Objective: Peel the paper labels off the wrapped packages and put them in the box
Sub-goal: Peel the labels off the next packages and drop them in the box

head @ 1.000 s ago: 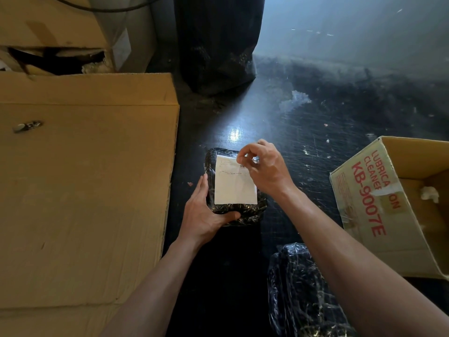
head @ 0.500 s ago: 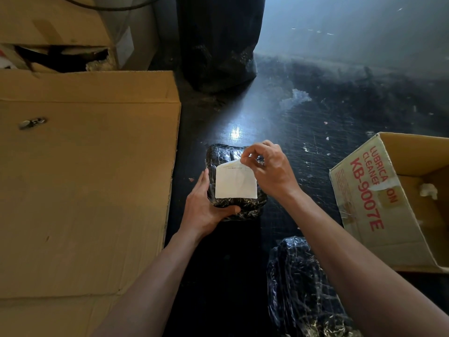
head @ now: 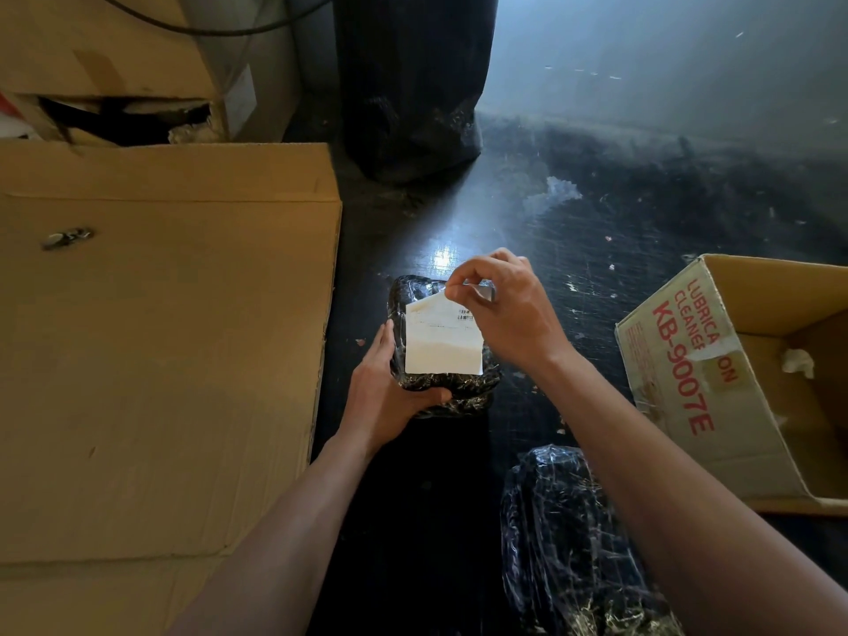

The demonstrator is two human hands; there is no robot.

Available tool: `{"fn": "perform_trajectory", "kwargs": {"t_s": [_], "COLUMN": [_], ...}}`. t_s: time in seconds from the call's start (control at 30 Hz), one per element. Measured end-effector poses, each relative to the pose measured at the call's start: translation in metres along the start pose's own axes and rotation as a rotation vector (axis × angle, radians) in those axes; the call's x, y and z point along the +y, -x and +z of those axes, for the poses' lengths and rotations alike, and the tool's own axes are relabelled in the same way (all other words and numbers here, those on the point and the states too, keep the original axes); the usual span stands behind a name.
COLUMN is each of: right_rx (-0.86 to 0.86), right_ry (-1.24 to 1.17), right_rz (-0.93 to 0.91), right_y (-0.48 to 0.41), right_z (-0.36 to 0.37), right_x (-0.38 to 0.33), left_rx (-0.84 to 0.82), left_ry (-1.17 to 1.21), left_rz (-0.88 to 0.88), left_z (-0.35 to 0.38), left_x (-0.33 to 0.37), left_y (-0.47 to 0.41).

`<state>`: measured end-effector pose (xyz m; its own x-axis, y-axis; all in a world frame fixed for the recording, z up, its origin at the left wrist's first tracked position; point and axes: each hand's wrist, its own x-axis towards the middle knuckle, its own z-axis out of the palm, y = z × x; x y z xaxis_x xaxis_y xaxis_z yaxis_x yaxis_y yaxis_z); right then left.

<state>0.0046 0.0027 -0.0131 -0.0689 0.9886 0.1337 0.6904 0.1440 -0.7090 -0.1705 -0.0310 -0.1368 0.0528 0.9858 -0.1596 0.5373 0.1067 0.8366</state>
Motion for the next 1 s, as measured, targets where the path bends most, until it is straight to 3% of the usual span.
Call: {"fn": "perform_trajectory", "kwargs": {"t_s": [1.0], "right_rx": [0.050], "right_ry": [-0.011], "right_rz": [-0.025], "right_y": [0.039], "right_z": [-0.020], "right_x": [-0.016], "left_rx": [-0.031], "left_ry": [0.012], "left_rz": [-0.051], "left_z": [-0.007], "left_x": [0.016], "left_y": [0.009]}}
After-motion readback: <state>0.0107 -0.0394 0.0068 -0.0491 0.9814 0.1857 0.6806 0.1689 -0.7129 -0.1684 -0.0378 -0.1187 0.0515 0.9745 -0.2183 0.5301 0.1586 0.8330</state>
